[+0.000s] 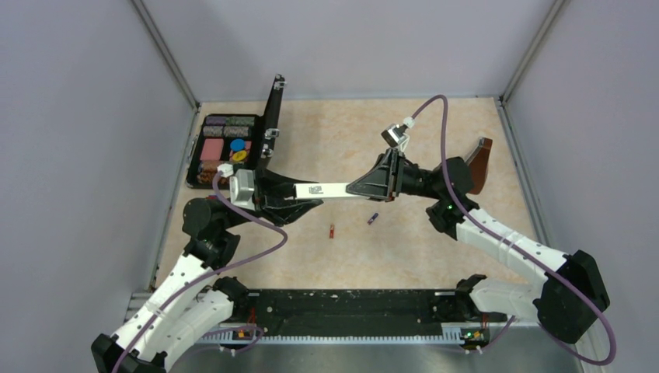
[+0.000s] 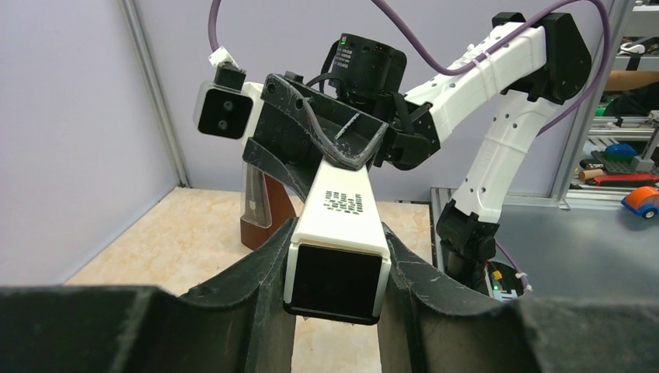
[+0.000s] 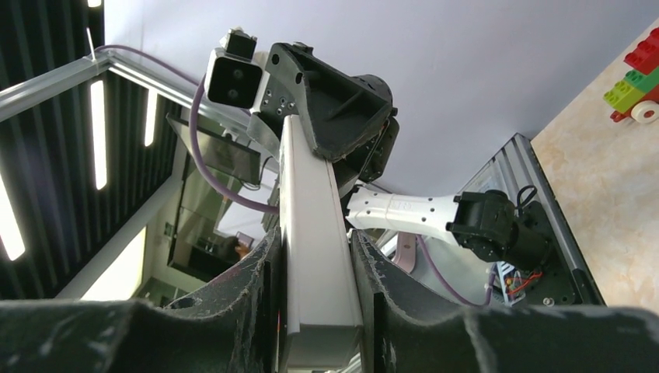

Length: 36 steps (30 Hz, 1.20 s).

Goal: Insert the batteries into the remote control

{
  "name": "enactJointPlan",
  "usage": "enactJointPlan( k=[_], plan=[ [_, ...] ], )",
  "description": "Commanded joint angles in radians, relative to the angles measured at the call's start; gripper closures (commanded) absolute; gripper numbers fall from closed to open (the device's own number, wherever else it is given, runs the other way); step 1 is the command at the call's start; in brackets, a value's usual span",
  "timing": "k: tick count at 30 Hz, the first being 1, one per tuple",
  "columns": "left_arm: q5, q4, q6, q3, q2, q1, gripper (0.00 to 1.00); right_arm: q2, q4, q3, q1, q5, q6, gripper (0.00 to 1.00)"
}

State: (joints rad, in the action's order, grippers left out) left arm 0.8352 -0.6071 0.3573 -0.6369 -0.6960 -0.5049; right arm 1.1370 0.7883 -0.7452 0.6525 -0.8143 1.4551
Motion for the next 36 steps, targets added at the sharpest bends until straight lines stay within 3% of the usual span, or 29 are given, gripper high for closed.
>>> enactJointPlan(
  k=[1,7,18,23,28,30,36],
  plan=[
    [-0.019,0.01,-0.029,-0.046,0.006,0.006,1.0,0.002,-0.062,-0.002,0.012,0.009,-0.078,0.64],
    [-0.04,0.017,-0.033,-0.04,0.011,0.005,1.0,-0.013,-0.284,-0.052,0.011,0.044,-0.2,0.52],
    [-0.067,0.067,-0.072,-0.044,0.021,0.007,1.0,-0.044,-0.508,-0.066,0.009,0.102,-0.34,0.5],
    [-0.079,0.073,-0.071,-0.044,0.032,0.007,1.0,-0.065,-0.546,-0.052,0.003,0.111,-0.365,0.55],
    [-0.077,0.073,-0.059,-0.051,0.037,0.007,1.0,-0.094,-0.456,-0.023,-0.005,0.085,-0.353,0.66],
    [-0.076,0.072,-0.052,-0.051,0.037,0.007,1.0,-0.102,-0.455,-0.029,-0.005,0.078,-0.359,0.75],
    [-0.072,0.058,-0.037,-0.054,0.031,0.007,1.0,-0.108,-0.424,-0.024,-0.006,0.066,-0.344,0.75]
  ],
)
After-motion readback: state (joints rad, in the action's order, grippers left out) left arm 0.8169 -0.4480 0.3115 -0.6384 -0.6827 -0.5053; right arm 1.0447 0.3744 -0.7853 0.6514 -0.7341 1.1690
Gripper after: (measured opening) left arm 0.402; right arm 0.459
